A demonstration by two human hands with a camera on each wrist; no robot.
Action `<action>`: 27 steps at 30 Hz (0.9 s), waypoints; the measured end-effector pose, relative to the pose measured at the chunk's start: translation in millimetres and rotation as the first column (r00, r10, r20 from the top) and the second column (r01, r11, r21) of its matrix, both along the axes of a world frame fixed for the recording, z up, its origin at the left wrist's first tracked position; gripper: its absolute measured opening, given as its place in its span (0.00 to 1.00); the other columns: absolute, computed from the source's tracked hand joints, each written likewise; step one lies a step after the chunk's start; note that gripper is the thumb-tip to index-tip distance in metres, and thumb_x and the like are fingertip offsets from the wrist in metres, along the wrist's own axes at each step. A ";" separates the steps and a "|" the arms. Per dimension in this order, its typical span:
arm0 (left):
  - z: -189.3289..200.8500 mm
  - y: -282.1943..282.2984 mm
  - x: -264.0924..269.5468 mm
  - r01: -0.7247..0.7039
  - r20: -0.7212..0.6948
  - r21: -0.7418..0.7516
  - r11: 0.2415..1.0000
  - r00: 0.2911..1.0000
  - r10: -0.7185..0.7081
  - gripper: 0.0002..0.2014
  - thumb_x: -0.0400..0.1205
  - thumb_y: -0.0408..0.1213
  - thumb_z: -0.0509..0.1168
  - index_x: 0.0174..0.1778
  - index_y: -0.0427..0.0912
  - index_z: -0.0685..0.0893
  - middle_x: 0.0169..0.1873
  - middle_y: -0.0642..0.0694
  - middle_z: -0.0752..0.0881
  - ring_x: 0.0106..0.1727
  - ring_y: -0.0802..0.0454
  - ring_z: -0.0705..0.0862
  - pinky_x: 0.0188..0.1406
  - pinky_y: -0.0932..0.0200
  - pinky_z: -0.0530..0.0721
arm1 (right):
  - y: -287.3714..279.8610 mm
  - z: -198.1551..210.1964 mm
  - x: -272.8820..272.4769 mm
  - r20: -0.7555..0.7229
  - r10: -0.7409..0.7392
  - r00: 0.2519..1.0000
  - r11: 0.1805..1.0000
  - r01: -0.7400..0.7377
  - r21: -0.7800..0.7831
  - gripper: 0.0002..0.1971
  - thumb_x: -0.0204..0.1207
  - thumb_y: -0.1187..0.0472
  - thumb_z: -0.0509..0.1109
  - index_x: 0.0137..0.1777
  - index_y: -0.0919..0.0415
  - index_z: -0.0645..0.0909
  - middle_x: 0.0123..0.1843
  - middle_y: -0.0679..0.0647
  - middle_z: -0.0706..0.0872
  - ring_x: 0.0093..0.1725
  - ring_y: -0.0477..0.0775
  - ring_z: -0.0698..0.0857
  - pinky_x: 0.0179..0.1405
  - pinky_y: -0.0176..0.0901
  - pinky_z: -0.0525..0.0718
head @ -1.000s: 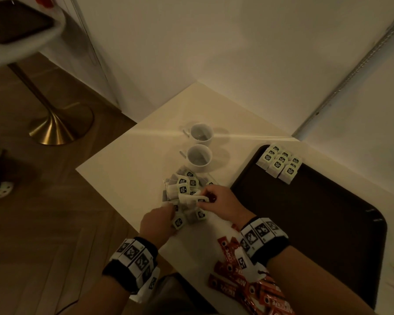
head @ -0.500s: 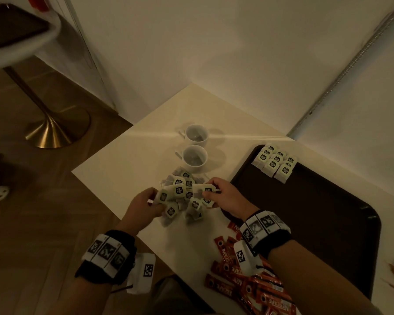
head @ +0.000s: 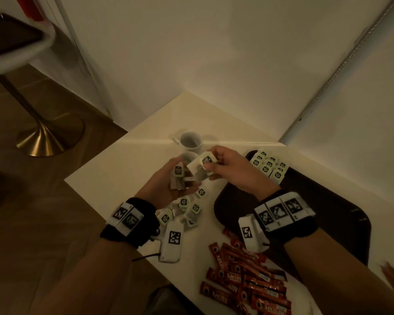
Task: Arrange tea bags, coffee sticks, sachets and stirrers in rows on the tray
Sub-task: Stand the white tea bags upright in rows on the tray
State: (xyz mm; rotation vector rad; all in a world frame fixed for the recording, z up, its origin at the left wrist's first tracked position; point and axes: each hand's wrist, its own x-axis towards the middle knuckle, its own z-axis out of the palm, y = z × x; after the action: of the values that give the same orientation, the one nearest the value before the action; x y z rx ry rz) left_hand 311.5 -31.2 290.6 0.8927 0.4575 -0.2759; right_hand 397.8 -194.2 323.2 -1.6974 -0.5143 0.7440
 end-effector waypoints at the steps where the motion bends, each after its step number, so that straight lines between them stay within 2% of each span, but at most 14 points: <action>1: 7.4 -4.2 6.3 0.079 0.009 -0.005 0.997 0.997 -0.079 0.26 0.81 0.58 0.58 0.64 0.41 0.81 0.55 0.36 0.86 0.50 0.39 0.87 0.46 0.50 0.88 | -1.7 11.6 4.2 0.073 0.045 0.996 0.998 -0.042 -0.047 0.07 0.79 0.68 0.66 0.56 0.65 0.78 0.47 0.52 0.84 0.43 0.45 0.85 0.42 0.37 0.87; 3: 23.4 -13.0 16.7 0.214 0.035 -0.030 0.976 0.976 -0.213 0.32 0.82 0.65 0.48 0.66 0.46 0.82 0.61 0.37 0.86 0.56 0.35 0.86 0.48 0.50 0.89 | -5.3 30.1 12.3 0.211 0.139 0.967 0.981 -0.105 -0.164 0.08 0.80 0.66 0.65 0.58 0.65 0.79 0.49 0.54 0.83 0.42 0.45 0.84 0.43 0.41 0.87; 4: 31.2 -17.5 21.2 0.264 0.051 -0.049 0.963 0.964 -0.262 0.34 0.82 0.67 0.45 0.66 0.45 0.82 0.61 0.37 0.86 0.56 0.34 0.87 0.47 0.51 0.89 | -7.3 37.7 15.6 0.270 0.187 0.945 0.969 -0.132 -0.210 0.08 0.81 0.65 0.65 0.57 0.64 0.80 0.49 0.55 0.83 0.40 0.43 0.84 0.42 0.42 0.86; 6: 43.6 -26.1 28.2 0.336 0.091 -0.063 0.940 0.940 -0.330 0.36 0.79 0.68 0.47 0.63 0.45 0.84 0.58 0.37 0.87 0.52 0.37 0.88 0.44 0.53 0.89 | -12.3 50.9 20.1 0.374 0.262 0.890 0.949 -0.165 -0.270 0.06 0.80 0.63 0.67 0.55 0.60 0.80 0.45 0.52 0.85 0.36 0.38 0.82 0.41 0.35 0.81; 8: 49.2 -32.9 34.8 0.366 0.121 -0.058 0.929 0.926 -0.357 0.35 0.77 0.68 0.48 0.61 0.45 0.84 0.53 0.39 0.88 0.47 0.41 0.89 0.44 0.53 0.89 | -18.1 62.3 22.9 0.460 0.283 0.842 0.939 -0.146 -0.310 0.04 0.79 0.62 0.69 0.51 0.56 0.80 0.42 0.44 0.86 0.39 0.36 0.82 0.42 0.27 0.77; 10: 51.4 -39.2 39.8 0.363 0.127 -0.063 0.930 0.927 -0.354 0.34 0.77 0.68 0.49 0.58 0.43 0.85 0.47 0.41 0.88 0.43 0.45 0.89 0.44 0.50 0.88 | -24.2 71.8 24.6 0.523 0.269 0.809 0.941 -0.105 -0.323 0.03 0.79 0.62 0.68 0.50 0.58 0.81 0.42 0.43 0.86 0.42 0.36 0.83 0.43 0.23 0.75; 14: 48.4 -50.2 43.2 0.319 0.145 -0.093 0.943 0.941 -0.304 0.33 0.70 0.69 0.54 0.52 0.43 0.84 0.39 0.44 0.84 0.41 0.47 0.85 0.46 0.48 0.89 | -33.0 89.4 24.8 0.589 0.231 0.775 0.952 -0.056 -0.300 0.05 0.79 0.62 0.68 0.49 0.60 0.85 0.41 0.41 0.85 0.41 0.36 0.83 0.43 0.23 0.77; 16: 44.1 -54.4 44.8 0.263 0.145 -0.122 0.957 0.959 -0.245 0.33 0.67 0.69 0.57 0.54 0.44 0.83 0.36 0.47 0.81 0.38 0.50 0.82 0.42 0.52 0.89 | -37.3 100.3 24.1 0.633 0.171 0.755 0.966 -0.003 -0.257 0.04 0.77 0.62 0.70 0.48 0.58 0.87 0.41 0.39 0.85 0.42 0.40 0.84 0.43 0.24 0.78; 18: 41.0 -57.9 48.2 0.151 0.145 -0.140 0.979 0.981 -0.131 0.30 0.66 0.66 0.61 0.54 0.45 0.82 0.33 0.50 0.77 0.33 0.55 0.79 0.34 0.59 0.86 | -42.1 112.3 23.6 0.697 0.127 0.706 0.972 0.052 -0.229 0.04 0.75 0.63 0.73 0.48 0.58 0.88 0.40 0.43 0.87 0.42 0.42 0.85 0.40 0.22 0.76; 20: 40.9 -60.5 51.9 0.036 0.210 -0.074 0.997 0.977 -0.020 0.22 0.69 0.59 0.65 0.52 0.48 0.82 0.32 0.52 0.73 0.30 0.59 0.75 0.27 0.65 0.80 | -46.4 124.7 22.9 0.741 0.137 0.657 0.955 0.112 -0.276 0.05 0.73 0.62 0.75 0.47 0.58 0.89 0.39 0.46 0.88 0.37 0.40 0.85 0.37 0.21 0.74; 22: 44.4 -62.6 55.0 -0.028 0.307 0.033 0.999 0.951 0.017 0.14 0.72 0.53 0.66 0.49 0.51 0.83 0.34 0.54 0.77 0.31 0.60 0.75 0.26 0.66 0.78 | -49.6 134.8 22.0 0.761 0.192 0.619 0.924 0.148 -0.354 0.05 0.71 0.59 0.76 0.45 0.57 0.89 0.36 0.44 0.87 0.34 0.35 0.82 0.35 0.21 0.74; 25: 52.4 -67.1 57.8 -0.044 0.394 0.124 0.991 0.919 -0.008 0.09 0.72 0.47 0.68 0.45 0.49 0.85 0.37 0.51 0.82 0.33 0.59 0.80 0.25 0.65 0.77 | -51.9 144.0 21.2 0.760 0.235 0.606 0.903 0.152 -0.401 0.04 0.71 0.58 0.76 0.43 0.57 0.88 0.33 0.39 0.83 0.32 0.36 0.81 0.34 0.23 0.74; 27: 57.0 -71.7 58.6 -0.030 0.408 0.193 0.981 0.911 -0.052 0.09 0.71 0.46 0.68 0.43 0.46 0.84 0.34 0.49 0.83 0.34 0.58 0.81 0.23 0.65 0.77 | -52.6 144.6 21.8 0.763 0.215 0.609 0.903 0.174 -0.393 0.04 0.73 0.59 0.75 0.46 0.57 0.87 0.32 0.44 0.83 0.31 0.41 0.80 0.33 0.26 0.74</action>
State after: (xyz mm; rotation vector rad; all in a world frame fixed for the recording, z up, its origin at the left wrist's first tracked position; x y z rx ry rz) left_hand 370.1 -102.9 347.7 1.1146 0.0853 -0.0465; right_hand 419.6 -246.7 467.8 -2.4462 -1.0477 0.0306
